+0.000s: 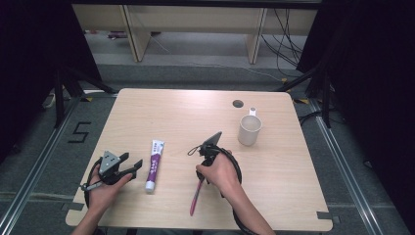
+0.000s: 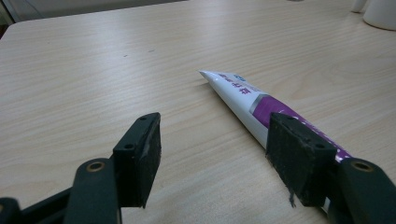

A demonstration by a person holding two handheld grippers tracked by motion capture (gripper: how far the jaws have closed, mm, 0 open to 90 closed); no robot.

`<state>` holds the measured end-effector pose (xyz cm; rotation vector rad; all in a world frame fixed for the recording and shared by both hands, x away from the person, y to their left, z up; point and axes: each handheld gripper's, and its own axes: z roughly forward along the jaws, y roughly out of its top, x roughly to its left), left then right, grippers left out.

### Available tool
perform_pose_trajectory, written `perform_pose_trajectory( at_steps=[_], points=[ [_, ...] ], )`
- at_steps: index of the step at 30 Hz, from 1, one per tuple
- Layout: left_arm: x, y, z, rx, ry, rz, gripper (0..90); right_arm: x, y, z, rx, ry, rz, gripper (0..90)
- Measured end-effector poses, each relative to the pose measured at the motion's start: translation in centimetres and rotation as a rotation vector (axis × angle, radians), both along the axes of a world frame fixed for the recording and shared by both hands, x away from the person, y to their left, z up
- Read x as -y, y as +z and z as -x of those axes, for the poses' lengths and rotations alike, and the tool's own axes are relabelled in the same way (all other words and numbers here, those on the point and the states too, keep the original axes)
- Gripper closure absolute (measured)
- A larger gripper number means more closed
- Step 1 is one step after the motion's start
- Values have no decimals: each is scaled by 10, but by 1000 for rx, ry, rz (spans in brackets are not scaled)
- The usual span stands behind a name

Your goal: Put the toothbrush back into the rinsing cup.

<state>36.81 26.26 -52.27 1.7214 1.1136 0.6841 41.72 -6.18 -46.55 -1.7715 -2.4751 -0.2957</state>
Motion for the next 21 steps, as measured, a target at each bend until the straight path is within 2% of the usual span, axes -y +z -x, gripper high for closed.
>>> perform_pose_trajectory(
  at_steps=[1, 5, 7, 9, 12, 13, 14, 15, 16, 17, 21],
  points=[
    [0, 0, 0, 0, 0, 0, 354, -3, 2, 1, -28, -31, 11, 540],
    [0, 0, 0, 0, 0, 3, 354, -9, 2, 2, -39, -25, 20, 554],
    [0, 0, 0, 0, 0, 2, 353, -11, 1, 2, -21, -30, 35, 556],
    [0, 0, 0, 0, -1, 2, 353, -12, 2, 2, -37, -32, 34, 557],
    [0, 0, 0, 0, -1, 2, 354, -13, 1, 2, -36, -33, 40, 558],
    [0, 0, 0, -1, -1, 2, 354, -13, 0, 3, -22, -34, 51, 558],
    [0, 0, 0, -1, -2, 2, 354, -14, -1, 2, -38, -31, 46, 559],
    [0, 0, 0, 0, -2, 2, 354, -13, -2, 2, -31, -20, 52, 559],
    [0, 0, 0, -1, -2, 1, 353, -15, -2, 3, -27, -35, 60, 560],
    [0, 0, 0, -1, -2, 1, 353, -15, -1, 2, -42, -36, 56, 561],
    [0, 0, 0, 0, -4, 2, 354, -20, -1, 2, -42, -34, 62, 566]
  ],
)
